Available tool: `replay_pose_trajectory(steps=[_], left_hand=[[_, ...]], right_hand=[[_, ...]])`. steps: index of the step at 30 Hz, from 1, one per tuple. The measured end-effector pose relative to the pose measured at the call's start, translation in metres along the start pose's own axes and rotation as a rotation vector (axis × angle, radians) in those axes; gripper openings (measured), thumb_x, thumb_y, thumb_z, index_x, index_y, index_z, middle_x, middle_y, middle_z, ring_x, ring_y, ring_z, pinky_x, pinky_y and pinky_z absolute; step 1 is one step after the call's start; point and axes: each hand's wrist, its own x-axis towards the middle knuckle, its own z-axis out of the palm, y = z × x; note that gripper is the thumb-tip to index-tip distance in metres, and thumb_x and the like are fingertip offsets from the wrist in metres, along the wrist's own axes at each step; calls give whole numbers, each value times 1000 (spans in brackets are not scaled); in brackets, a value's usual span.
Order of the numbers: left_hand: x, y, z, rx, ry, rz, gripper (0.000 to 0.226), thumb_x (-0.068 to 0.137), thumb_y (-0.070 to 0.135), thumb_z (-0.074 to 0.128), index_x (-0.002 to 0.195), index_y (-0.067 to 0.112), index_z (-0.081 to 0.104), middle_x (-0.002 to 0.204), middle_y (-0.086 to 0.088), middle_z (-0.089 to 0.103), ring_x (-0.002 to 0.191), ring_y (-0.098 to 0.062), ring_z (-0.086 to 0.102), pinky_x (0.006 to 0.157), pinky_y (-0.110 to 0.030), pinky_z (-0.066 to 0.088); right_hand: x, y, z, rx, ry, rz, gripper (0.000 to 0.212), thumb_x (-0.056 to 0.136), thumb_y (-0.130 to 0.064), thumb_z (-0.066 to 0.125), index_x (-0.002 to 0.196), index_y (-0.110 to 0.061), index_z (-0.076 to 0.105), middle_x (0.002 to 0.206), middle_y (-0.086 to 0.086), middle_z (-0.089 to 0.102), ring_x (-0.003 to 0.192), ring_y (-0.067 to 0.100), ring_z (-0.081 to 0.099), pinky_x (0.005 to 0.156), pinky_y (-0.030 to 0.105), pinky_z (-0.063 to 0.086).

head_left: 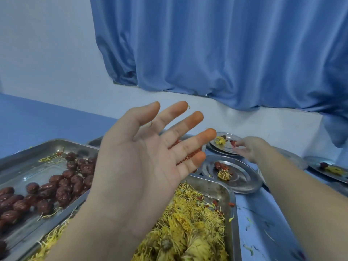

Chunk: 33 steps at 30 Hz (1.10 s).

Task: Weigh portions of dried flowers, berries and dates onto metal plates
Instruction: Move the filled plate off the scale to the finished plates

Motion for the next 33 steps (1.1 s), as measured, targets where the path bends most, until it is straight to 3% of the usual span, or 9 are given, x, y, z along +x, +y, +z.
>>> replay_pose_trajectory(steps=[3, 9, 14, 18, 24, 26, 28, 30, 33], left_hand=[[-6, -7, 17, 25, 16, 1, 47, 76, 37, 59, 115, 11, 69, 116, -14, 71, 103, -37, 69, 86, -43, 52], [-23, -17, 56, 65, -81, -55, 34, 79, 37, 65, 101, 13, 73, 116, -15, 70, 100, -35, 70, 74, -37, 56], [-43, -45, 87, 17, -119, -144, 32, 82, 37, 61, 99, 13, 73, 119, -17, 68, 100, -36, 69, 71, -37, 56], [-63, -83, 111, -37, -52, -274, 35, 80, 40, 56, 96, 13, 72, 113, -15, 70, 99, -35, 70, 73, -39, 49], [-97, -129, 127, -157, 32, -373, 31, 81, 38, 56, 95, 14, 71, 117, -14, 70, 102, -36, 70, 78, -42, 47], [-106, -141, 126, -169, 62, -387, 33, 80, 37, 57, 102, 15, 68, 119, -13, 70, 104, -35, 69, 80, -42, 47], [-114, -150, 123, -195, 90, -402, 34, 80, 37, 57, 105, 16, 66, 121, -12, 69, 106, -34, 69, 80, -42, 49], [-121, -156, 118, -237, 106, -422, 32, 81, 35, 57, 106, 17, 65, 122, -11, 69, 108, -33, 68, 77, -40, 54], [-129, -162, 111, -310, 123, -446, 31, 82, 32, 58, 109, 18, 65, 123, -9, 68, 109, -32, 67, 81, -39, 50]], right_hand=[[-35, -12, -5, 62, -99, -4, 9, 87, 11, 53, 96, 11, 54, 122, 25, 57, 105, 33, 62, 98, 38, 49], [-156, -35, -48, 235, -214, -55, 19, 86, 12, 52, 105, 10, 52, 113, 30, 56, 91, 35, 65, 62, 29, 60], [-256, -39, -122, 240, -232, -124, 8, 82, 13, 57, 90, 9, 57, 97, 28, 66, 92, 34, 69, 75, 33, 60], [-325, -34, -189, 194, -229, -178, 9, 69, 7, 65, 78, 6, 66, 94, 24, 67, 91, 34, 69, 73, 33, 60], [-391, -10, -282, 151, -95, -280, 27, 63, 3, 69, 88, 2, 59, 90, 26, 68, 88, 37, 70, 69, 32, 59], [-402, 2, -303, 62, -24, -286, 16, 77, 10, 63, 89, 0, 57, 91, 26, 67, 82, 33, 70, 71, 33, 60], [-409, 15, -323, -205, 122, -352, 14, 83, 10, 62, 90, -2, 58, 93, 24, 66, 79, 29, 67, 80, 38, 58], [-417, 25, -342, -660, 268, -459, 14, 82, -3, 69, 93, -8, 62, 96, 11, 69, 86, 21, 66, 92, 39, 51], [-431, 37, -361, -1176, 222, -468, 27, 84, -32, 69, 108, -20, 63, 108, -10, 66, 100, 7, 61, 96, 26, 44]])
